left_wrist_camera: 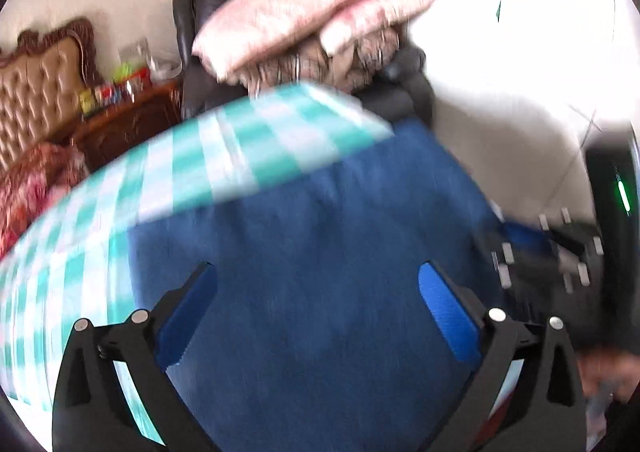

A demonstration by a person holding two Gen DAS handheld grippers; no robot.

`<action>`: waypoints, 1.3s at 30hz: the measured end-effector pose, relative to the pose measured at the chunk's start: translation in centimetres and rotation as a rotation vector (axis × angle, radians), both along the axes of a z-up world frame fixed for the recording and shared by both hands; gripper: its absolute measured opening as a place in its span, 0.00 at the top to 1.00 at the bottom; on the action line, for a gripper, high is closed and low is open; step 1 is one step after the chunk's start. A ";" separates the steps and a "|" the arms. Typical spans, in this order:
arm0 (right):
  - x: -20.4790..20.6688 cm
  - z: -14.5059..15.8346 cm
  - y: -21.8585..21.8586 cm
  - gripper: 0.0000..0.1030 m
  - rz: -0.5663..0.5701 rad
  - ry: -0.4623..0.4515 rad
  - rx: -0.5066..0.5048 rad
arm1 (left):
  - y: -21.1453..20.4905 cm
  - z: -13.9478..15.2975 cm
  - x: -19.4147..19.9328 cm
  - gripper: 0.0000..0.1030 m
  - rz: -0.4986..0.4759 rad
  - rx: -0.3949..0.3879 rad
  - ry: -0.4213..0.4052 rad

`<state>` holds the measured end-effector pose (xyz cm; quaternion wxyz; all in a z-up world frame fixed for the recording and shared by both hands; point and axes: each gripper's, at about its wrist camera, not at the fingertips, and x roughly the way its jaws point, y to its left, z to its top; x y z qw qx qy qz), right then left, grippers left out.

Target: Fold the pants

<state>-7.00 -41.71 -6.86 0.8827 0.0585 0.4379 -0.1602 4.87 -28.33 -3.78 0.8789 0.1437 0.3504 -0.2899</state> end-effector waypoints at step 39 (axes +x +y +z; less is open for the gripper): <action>-2.3 1.0 2.8 0.17 -0.053 0.073 -0.130 | 3.0 -2.7 -8.3 0.47 -0.118 0.024 0.178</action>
